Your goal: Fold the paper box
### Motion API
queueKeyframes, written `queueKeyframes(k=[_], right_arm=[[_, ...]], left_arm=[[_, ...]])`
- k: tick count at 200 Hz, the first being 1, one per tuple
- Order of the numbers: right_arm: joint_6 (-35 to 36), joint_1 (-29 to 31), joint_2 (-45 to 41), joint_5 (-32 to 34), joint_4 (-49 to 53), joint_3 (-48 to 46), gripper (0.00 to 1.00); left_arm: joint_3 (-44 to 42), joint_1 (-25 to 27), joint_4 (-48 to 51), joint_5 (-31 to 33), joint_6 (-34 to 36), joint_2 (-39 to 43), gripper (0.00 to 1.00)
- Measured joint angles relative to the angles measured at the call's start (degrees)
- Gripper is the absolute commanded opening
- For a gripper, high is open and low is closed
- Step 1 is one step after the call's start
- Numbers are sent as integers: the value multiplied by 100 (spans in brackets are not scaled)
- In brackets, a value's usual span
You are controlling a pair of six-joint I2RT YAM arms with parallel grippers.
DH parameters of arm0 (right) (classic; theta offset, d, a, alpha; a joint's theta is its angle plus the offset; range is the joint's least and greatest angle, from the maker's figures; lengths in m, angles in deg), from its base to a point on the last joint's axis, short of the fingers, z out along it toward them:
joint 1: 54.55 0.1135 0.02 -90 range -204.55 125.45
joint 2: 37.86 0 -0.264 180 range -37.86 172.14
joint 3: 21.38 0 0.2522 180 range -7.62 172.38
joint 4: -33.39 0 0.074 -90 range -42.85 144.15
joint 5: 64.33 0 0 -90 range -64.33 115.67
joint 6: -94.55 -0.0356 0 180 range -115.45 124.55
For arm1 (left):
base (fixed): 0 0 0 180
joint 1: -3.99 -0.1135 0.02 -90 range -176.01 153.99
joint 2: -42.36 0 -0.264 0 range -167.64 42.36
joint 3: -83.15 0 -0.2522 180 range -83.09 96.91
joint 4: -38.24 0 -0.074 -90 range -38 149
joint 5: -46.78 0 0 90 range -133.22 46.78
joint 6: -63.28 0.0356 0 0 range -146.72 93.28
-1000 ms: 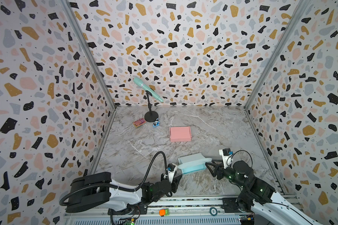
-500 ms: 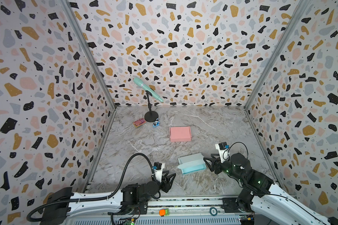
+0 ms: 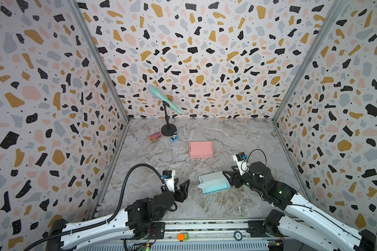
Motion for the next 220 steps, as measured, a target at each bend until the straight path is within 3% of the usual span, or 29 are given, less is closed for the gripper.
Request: queueKeyframes(k=[49, 136, 220], right_arm=[[195, -330, 468, -326, -90, 168, 64], [409, -369, 1287, -402, -129, 310, 62], [446, -369, 1353, -317, -125, 313, 62]], left_arm=[[476, -702, -254, -686, 420, -1082, 68], [824, -955, -927, -1438, 752, -2277, 69], [874, -975, -1436, -1856, 791, -3132, 68]])
